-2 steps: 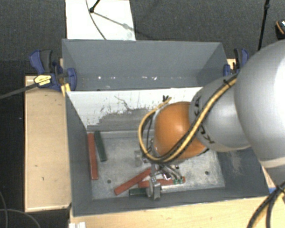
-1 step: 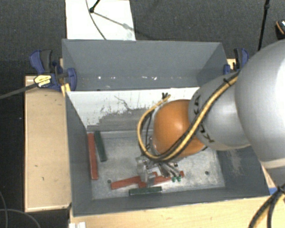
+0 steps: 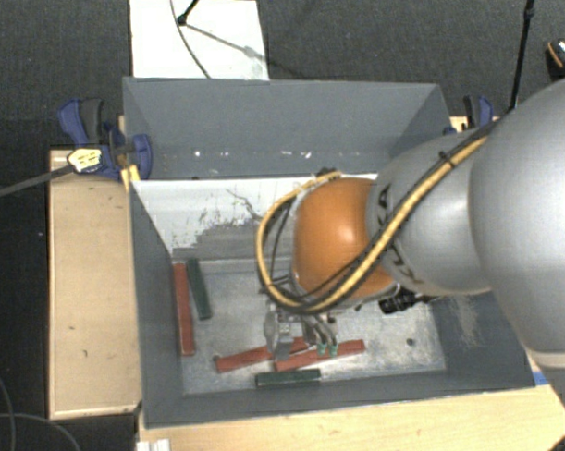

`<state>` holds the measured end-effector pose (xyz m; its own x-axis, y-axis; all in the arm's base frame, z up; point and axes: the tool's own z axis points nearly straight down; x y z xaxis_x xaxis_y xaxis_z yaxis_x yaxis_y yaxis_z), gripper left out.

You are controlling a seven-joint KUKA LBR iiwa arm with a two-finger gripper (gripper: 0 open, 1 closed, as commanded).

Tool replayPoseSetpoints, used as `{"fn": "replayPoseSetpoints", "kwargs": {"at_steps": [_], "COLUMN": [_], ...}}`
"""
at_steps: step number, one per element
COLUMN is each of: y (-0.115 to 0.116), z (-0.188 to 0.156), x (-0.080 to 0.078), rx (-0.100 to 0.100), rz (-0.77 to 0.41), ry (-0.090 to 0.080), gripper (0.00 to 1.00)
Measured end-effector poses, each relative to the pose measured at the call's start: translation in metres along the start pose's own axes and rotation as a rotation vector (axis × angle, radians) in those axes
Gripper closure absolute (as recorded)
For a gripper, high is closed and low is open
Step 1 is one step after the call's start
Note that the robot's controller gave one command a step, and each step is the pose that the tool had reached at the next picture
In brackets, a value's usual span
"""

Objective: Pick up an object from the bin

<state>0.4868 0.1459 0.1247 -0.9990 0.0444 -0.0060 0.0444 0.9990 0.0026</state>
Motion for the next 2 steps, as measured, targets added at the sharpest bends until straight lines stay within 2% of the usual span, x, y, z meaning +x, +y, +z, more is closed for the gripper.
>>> {"fn": "replayPoseSetpoints", "kwargs": {"at_steps": [1, 2], "y": [-0.001, -0.019], "z": [0.001, 0.056], "x": [0.001, -0.005], "rx": [0.001, 0.003], "rz": [0.001, -0.041], "ry": [0.003, 0.009], "gripper": [0.00, 0.00]}}
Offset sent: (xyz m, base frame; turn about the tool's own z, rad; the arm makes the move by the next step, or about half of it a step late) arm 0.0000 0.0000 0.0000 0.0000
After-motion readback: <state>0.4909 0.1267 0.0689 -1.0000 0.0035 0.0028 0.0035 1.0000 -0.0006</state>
